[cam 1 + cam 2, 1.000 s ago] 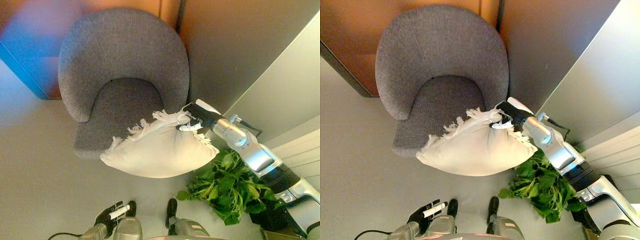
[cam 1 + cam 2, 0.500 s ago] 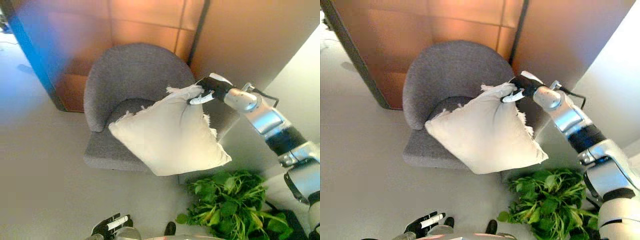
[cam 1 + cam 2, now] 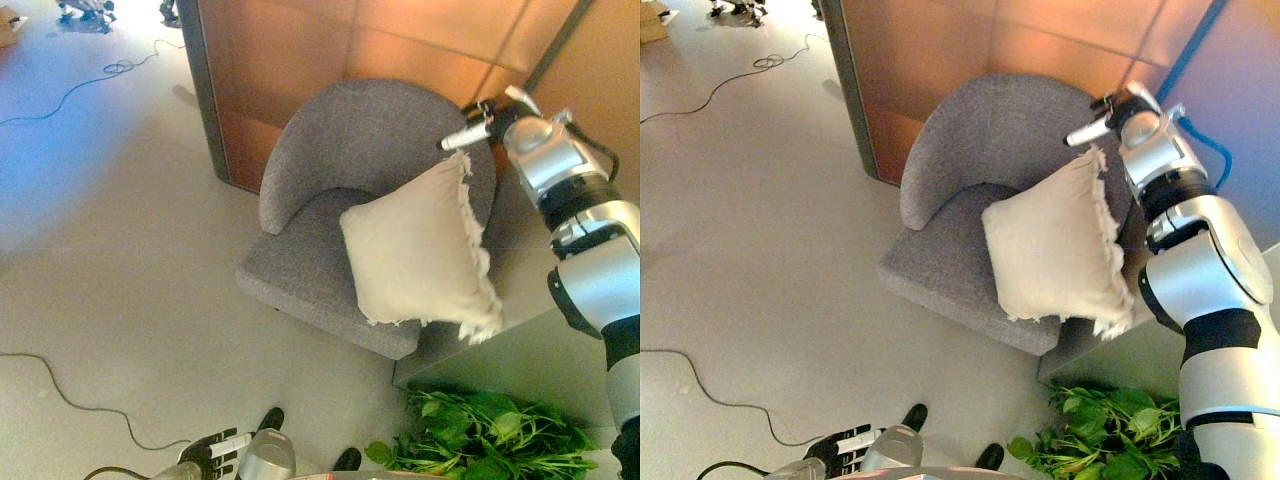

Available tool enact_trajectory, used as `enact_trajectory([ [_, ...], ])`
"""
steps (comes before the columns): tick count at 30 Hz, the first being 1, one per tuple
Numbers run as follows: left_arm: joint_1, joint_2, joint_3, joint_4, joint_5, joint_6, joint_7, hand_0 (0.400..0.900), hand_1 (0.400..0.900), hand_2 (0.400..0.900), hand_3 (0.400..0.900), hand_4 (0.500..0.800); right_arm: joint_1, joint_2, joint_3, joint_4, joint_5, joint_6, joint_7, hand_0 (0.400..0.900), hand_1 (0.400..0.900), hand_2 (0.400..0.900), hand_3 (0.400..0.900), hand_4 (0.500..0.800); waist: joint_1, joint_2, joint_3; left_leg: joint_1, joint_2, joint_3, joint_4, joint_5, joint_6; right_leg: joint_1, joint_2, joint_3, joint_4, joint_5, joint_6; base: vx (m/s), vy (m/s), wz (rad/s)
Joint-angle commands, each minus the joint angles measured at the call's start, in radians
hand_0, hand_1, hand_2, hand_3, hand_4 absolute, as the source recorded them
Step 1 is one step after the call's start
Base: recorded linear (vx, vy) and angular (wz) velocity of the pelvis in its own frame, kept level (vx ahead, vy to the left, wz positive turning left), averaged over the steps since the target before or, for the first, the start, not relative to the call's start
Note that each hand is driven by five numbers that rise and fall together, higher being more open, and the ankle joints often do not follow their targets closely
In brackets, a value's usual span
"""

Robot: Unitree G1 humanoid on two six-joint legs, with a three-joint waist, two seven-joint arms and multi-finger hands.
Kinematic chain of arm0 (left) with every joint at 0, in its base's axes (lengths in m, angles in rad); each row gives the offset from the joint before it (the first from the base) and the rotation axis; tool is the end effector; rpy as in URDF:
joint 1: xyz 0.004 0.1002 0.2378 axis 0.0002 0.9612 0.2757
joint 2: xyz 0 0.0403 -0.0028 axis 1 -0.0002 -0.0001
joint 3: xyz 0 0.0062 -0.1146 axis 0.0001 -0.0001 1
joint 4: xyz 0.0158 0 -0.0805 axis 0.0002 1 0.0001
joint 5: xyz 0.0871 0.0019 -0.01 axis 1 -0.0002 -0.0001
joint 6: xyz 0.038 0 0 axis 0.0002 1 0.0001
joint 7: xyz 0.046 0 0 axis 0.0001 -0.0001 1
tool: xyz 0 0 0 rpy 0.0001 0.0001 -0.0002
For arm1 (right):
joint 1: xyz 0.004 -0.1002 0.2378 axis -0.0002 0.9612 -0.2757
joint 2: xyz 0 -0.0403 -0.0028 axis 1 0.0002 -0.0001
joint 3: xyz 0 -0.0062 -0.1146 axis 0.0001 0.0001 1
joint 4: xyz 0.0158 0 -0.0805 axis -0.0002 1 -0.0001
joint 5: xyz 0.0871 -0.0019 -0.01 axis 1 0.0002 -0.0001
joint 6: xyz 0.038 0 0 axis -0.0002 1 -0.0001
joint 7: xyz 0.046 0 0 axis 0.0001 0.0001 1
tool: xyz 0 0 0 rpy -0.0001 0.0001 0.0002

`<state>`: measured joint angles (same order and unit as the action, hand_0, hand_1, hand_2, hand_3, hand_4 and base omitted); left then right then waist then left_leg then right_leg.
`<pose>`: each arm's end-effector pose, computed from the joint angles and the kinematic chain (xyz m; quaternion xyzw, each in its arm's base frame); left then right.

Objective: Pick up the pillow and put it on the sofa.

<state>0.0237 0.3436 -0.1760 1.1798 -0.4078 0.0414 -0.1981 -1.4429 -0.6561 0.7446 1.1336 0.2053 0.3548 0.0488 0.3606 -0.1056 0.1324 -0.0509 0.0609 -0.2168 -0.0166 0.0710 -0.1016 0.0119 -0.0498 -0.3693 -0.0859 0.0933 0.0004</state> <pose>0.0645 0.2568 -0.1049 -0.0370 0.5678 0.0574 0.8203 0.3680 -0.2295 0.2745 -0.4083 0.0823 -0.1005 0.9036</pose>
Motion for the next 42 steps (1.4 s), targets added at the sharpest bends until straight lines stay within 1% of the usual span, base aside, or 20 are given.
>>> enact_trajectory([
  [1,-0.004,0.021,-0.084,0.03,0.005,-0.029,-0.014,0.9,0.9,0.9,0.9,0.8,-0.226,-0.062,0.092,0.024,-0.019,-0.079,-0.056,0.9,0.9,0.9,0.9,0.8,0.001,-0.036,-0.046,0.008,-0.074,0.031,-0.052,-0.021,0.042,0.084,-0.005,0.022,0.085,-0.147,0.042,0.05,0.084,-0.12],
  [4,0.018,-0.003,-0.096,0.011,0.017,-0.032,-0.007,0.9,0.9,0.9,0.9,0.8,-0.208,-0.067,0.075,0.025,-0.046,-0.073,-0.04,0.9,0.9,0.9,0.9,0.8,-0.012,-0.027,-0.062,0.027,-0.073,0.047,-0.054,-0.026,0.041,0.1,-0.011,0.03,0.082,-0.15,0.045,0.06,0.076,-0.15],
  [8,0.025,-0.009,-0.101,0.003,0.017,-0.026,-0.008,0.9,0.9,0.9,0.9,0.8,-0.182,-0.071,0.048,0.012,-0.043,-0.075,-0.042,0.9,0.9,0.9,0.9,0.8,-0.031,-0.019,-0.07,0.051,-0.071,0.069,-0.058,-0.033,0.042,0.112,-0.014,0.044,0.08,-0.149,0.05,0.02,0.031,-0.19],
  [13,0.03,-0.011,-0.091,0.007,0.011,-0.019,-0.007,0.9,0.9,0.9,0.9,0.8,-0.129,-0.072,0.009,-0.049,0.027,-0.111,-0.025,0.9,0.9,0.9,0.9,0.8,-0.063,-0.005,-0.078,0.074,-0.066,0.104,-0.06,-0.041,0.044,0.117,-0.018,0.069,0.079,-0.147,0.055,-0.03,0.025,-0.24],
  [14,0.029,-0.013,-0.088,0.008,0.015,-0.013,-0.011,0.9,0.9,0.9,0.9,0.8,-0.105,-0.068,-0.007,-0.072,0.049,-0.122,-0.014,0.9,0.9,0.9,0.9,0.8,-0.072,-0.001,-0.077,0.078,-0.064,0.112,-0.061,-0.043,0.045,0.117,-0.019,0.075,0.079,-0.146,0.056,-0.06,0.02,-0.24],
  [15,0.028,-0.016,-0.087,0.009,0.018,-0.01,-0.011,0.9,0.9,0.9,0.9,0.8,-0.081,-0.058,-0.021,-0.093,0.088,-0.127,-0.023,0.9,0.9,0.9,0.9,0.8,-0.08,0.003,-0.078,0.082,-0.063,0.118,-0.062,-0.044,0.047,0.116,-0.019,0.083,0.078,-0.145,0.056,-0.08,0.022,-0.27],
  [16,0.026,-0.021,-0.086,0.013,0.023,-0.01,-0.014,0.9,0.9,0.9,0.9,0.8,-0.049,-0.046,-0.05,-0.117,0.109,-0.112,-0.019,0.9,0.9,0.9,0.9,0.8,-0.089,0.009,-0.079,0.087,-0.062,0.127,-0.062,-0.046,0.047,0.116,-0.02,0.088,0.079,-0.144,0.056,-0.07,0.017,-0.23],
  [17,0.028,-0.024,-0.086,0.014,0.029,-0.011,-0.017,0.9,0.9,0.9,0.9,0.8,-0.032,-0.042,-0.06,-0.127,0.138,-0.113,-0.02,0.9,0.9,0.9,0.9,0.8,-0.092,0.01,-0.079,0.089,-0.061,0.13,-0.063,-0.046,0.048,0.116,-0.02,0.092,0.077,-0.143,0.057,-0.09,0.017,-0.23],
  [18,0.027,-0.03,-0.09,0.018,0.034,-0.015,-0.022,0.9,0.9,0.9,0.9,0.8,0.008,-0.027,-0.097,-0.15,0.176,-0.12,-0.04,0.9,0.9,0.9,0.9,0.8,-0.101,0.016,-0.081,0.091,-0.06,0.139,-0.064,-0.048,0.048,0.115,-0.02,0.099,0.077,-0.142,0.057,-0.08,0.014,-0.2],
  [19,0.025,-0.036,-0.088,0.021,0.034,-0.018,-0.023,0.9,0.9,0.9,0.9,0.8,0.049,-0.019,-0.128,-0.17,0.176,-0.13,-0.04,0.9,0.9,0.9,0.9,0.8,-0.109,0.019,-0.081,0.094,-0.058,0.145,-0.063,-0.05,0.048,0.113,-0.02,0.103,0.079,-0.143,0.057,-0.11,0.016,-0.28],
  [20,0.023,-0.044,-0.084,0.023,0.035,-0.021,-0.026,0.9,0.9,0.9,0.9,0.8,0.119,-0.001,-0.168,-0.22,0.207,-0.133,-0.046,0.9,0.9,0.9,0.9,0.8,-0.123,0.024,-0.08,0.097,-0.057,0.155,-0.064,-0.054,0.05,0.111,-0.02,0.113,0.08,-0.145,0.057,-0.1,0.012,-0.29],
  [22,0.02,-0.057,-0.077,0.024,0.039,-0.026,-0.03,0.9,0.9,0.9,0.9,0.8,0.276,0.029,-0.236,-0.332,0.201,-0.167,-0.078,0.9,0.9,0.9,0.9,0.8,-0.149,0.034,-0.075,0.103,-0.055,0.173,-0.064,-0.056,0.053,0.106,-0.019,0.129,0.084,-0.144,0.056,-0.11,0.007,-0.34],
  [24,0.023,-0.069,-0.075,0.019,0.034,-0.037,-0.026,0.9,0.9,0.9,0.9,0.8,0.406,0.046,-0.276,-0.426,0.197,-0.2,-0.091,0.9,0.9,0.9,0.9,0.8,-0.169,0.04,-0.069,0.107,-0.054,0.185,-0.063,-0.06,0.056,0.104,-0.017,0.143,0.087,-0.144,0.056,-0.09,-0.006,-0.33],
  [25,0.022,-0.074,-0.073,0.016,0.029,-0.044,-0.026,0.9,0.9,0.9,0.9,0.8,0.53,0.072,-0.321,-0.516,0.223,-0.211,-0.119,0.9,0.9,0.9,0.9,0.8,-0.191,0.046,-0.064,0.11,-0.053,0.193,-0.063,-0.063,0.058,0.1,-0.015,0.156,0.089,-0.144,0.055,-0.09,-0.012,-0.32],
  [27,0.023,-0.083,-0.065,0.013,0.023,-0.051,-0.02,0.9,0.9,0.9,0.9,0.8,0.679,0.11,-0.361,-0.605,0.24,-0.241,-0.132,0.9,0.9,0.9,0.9,0.8,-0.221,0.053,-0.057,0.114,-0.052,0.205,-0.064,-0.067,0.061,0.094,-0.012,0.176,0.091,-0.143,0.056,-0.1,-0.015,-0.36],
  [28,0.022,-0.085,-0.063,0.012,0.023,-0.051,-0.02,0.9,0.9,0.9,0.9,0.8,0.749,0.135,-0.377,-0.643,0.252,-0.24,-0.144,0.9,0.9,0.9,0.9,0.8,-0.236,0.056,-0.055,0.116,-0.05,0.213,-0.065,-0.068,0.062,0.09,-0.01,0.186,0.093,-0.142,0.056,-0.12,-0.019,-0.43],
  [31,0.028,-0.105,-0.05,-0.008,-0.002,-0.053,0.0,0.9,0.9,0.9,0.9,0.8,1.106,0.226,-0.427,-0.76,0.158,-0.346,-0.123,0.9,0.9,0.9,0.9,0.8,-0.295,0.067,-0.049,0.119,-0.043,0.249,-0.065,-0.071,0.068,0.073,-0.005,0.22,0.1,-0.141,0.061,-0.12,-0.01,-0.46],
  [34,0.036,-0.119,-0.06,-0.021,-0.014,-0.058,0.02,0.9,0.9,0.9,0.9,0.8,1.278,0.284,-0.44,-0.719,0.15,-0.373,-0.137,0.9,0.9,0.9,0.9,0.8,-0.328,0.074,-0.049,0.127,-0.042,0.27,-0.067,-0.077,0.071,0.069,-0.002,0.238,0.098,-0.14,0.063,-0.09,-0.013,-0.3],
  [38,0.021,-0.122,-0.073,-0.016,-0.004,-0.052,0.014,0.9,0.9,0.9,0.9,0.8,1.361,0.33,-0.438,-0.596,0.152,-0.327,-0.153,0.9,0.9,0.9,0.9,0.8,-0.353,0.083,-0.051,0.138,-0.044,0.291,-0.067,-0.083,0.072,0.073,0.0,0.248,0.094,-0.138,0.064,-0.07,-0.012,-0.18],
  [42,-0.017,-0.123,-0.083,0.017,0.006,-0.042,-0.003,0.9,0.9,0.9,0.9,0.8,1.372,0.364,-0.463,-0.352,0.206,-0.291,-0.134,0.9,0.9,0.9,0.9,0.8,-0.36,0.09,-0.056,0.147,-0.05,0.295,-0.067,-0.087,0.075,0.079,0.002,0.249,0.087,-0.134,0.067,-0.05,-0.019,-0.08],
])
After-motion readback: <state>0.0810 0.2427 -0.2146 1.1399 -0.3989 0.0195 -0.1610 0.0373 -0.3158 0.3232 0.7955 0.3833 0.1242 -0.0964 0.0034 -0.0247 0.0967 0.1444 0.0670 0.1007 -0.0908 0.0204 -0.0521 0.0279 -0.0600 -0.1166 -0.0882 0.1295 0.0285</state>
